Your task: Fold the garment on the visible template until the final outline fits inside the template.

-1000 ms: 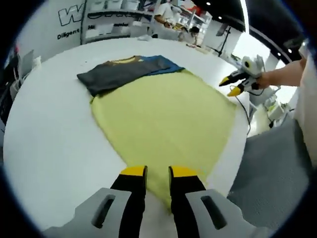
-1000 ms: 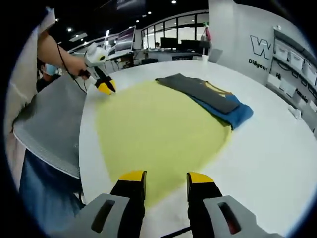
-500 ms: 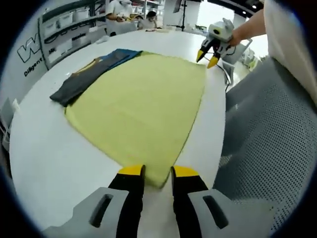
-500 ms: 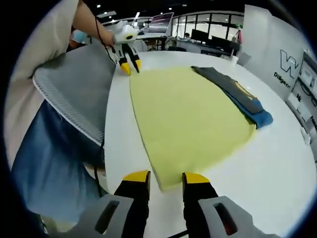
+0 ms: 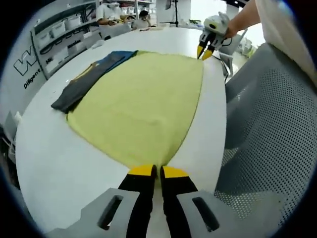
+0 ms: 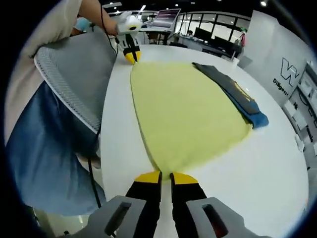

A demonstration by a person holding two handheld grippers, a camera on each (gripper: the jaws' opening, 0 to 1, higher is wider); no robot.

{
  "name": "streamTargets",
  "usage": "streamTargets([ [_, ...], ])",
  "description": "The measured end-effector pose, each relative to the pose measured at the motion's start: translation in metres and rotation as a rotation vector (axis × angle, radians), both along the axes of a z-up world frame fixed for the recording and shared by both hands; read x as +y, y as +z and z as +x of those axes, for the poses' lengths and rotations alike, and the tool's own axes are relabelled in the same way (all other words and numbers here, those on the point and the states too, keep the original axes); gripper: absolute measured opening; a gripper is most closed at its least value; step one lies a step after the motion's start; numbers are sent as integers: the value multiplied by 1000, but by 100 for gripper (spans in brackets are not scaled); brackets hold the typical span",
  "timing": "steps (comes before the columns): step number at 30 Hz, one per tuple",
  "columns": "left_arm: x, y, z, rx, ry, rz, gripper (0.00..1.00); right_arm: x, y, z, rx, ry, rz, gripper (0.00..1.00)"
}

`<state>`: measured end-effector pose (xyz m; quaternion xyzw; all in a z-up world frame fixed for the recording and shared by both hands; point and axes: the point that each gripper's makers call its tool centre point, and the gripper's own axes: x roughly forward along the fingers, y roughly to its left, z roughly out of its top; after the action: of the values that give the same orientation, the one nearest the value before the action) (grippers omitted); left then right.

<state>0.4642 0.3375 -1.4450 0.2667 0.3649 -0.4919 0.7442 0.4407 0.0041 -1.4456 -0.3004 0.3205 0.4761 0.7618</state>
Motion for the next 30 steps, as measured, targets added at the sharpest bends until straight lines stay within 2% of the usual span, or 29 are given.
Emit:
streamTargets([
  [5,1,0,-1,1,-5,12,1,-2,2,2,8,-14,-5,0],
  [10,4,10,-1,4,5,-8,1,-5,12,3,22,-33,23,0],
  [15,4,22,0,44,16,-34,1,-5,25,4,39,-22,41,0],
  [19,4,43,12,77,46,-72,1,-7,46,16,27,-27,72,0],
  [22,3,60,25,75,58,-94,1,-9,56,26,20,-37,85,0],
  [25,1,75,40,70,69,-109,1,-10,71,40,-1,-47,99,0],
  [30,-3,103,70,94,111,-136,1,-13,98,71,-58,-73,121,0],
])
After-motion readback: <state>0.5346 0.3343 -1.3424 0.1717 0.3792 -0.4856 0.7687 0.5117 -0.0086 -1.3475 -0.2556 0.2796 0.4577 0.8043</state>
